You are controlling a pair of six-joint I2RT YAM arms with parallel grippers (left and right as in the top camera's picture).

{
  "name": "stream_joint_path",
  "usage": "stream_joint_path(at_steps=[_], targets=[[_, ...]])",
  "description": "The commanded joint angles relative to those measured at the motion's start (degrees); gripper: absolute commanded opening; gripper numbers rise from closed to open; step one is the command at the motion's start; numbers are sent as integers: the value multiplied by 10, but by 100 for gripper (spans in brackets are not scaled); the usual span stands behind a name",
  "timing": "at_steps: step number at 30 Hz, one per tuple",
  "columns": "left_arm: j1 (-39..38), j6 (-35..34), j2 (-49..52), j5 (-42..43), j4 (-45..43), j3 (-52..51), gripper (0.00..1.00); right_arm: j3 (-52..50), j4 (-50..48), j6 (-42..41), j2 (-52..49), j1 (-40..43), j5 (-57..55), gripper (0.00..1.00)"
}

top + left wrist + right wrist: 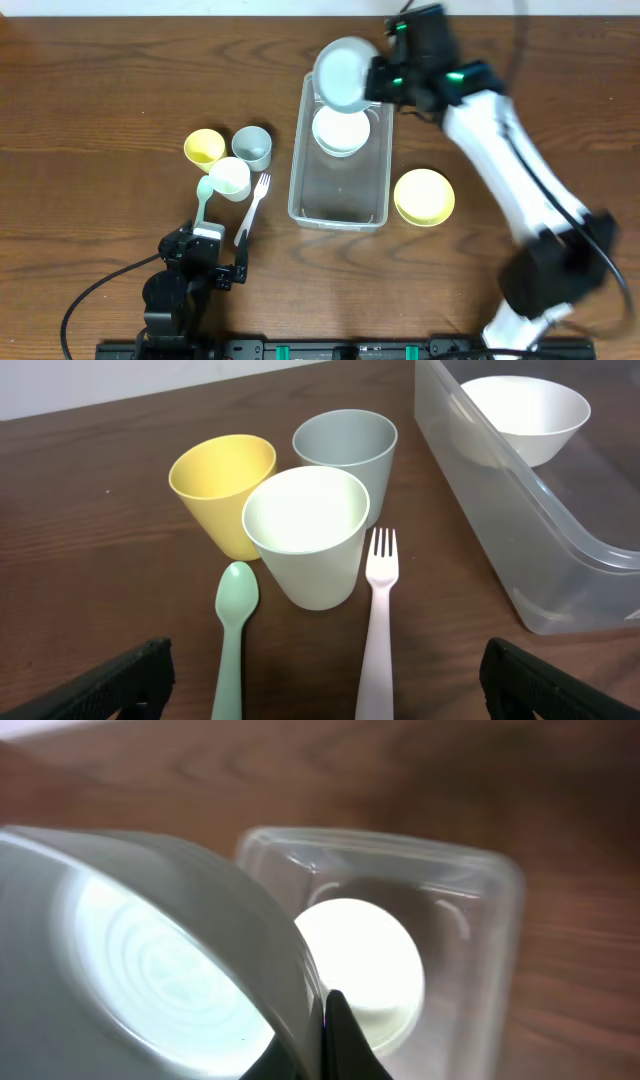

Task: Pack container
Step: 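Carry the grey bowl with the right gripper and stack it in the white bowl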

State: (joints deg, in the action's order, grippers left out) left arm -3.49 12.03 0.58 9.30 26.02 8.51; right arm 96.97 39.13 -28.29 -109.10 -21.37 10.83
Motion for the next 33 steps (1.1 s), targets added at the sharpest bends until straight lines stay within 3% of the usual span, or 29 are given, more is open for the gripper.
stream_joint_path(at_steps=[1,5,11,22,23,26,33], targets=[[-2,-3,-3,8,0,-10,98,0,-32,-40,-77,10,42,2],[-2,-3,-3,8,0,-10,98,24,-36,-62,-144,33,99,2],[-2,-3,-3,8,0,-10,98,24,-19,-44,-148,31,99,2],[-2,-3,-3,8,0,-10,98,29,46,-3,-142,5,9,1],[-2,-3,-3,8,0,-10,98,33,51,-3,-140,4,1,4],[-2,-3,-3,8,0,-10,98,57,78,13,-127,4,-29,35],[-2,-3,-3,8,0,-10,98,122,146,92,-21,6,-52,49]])
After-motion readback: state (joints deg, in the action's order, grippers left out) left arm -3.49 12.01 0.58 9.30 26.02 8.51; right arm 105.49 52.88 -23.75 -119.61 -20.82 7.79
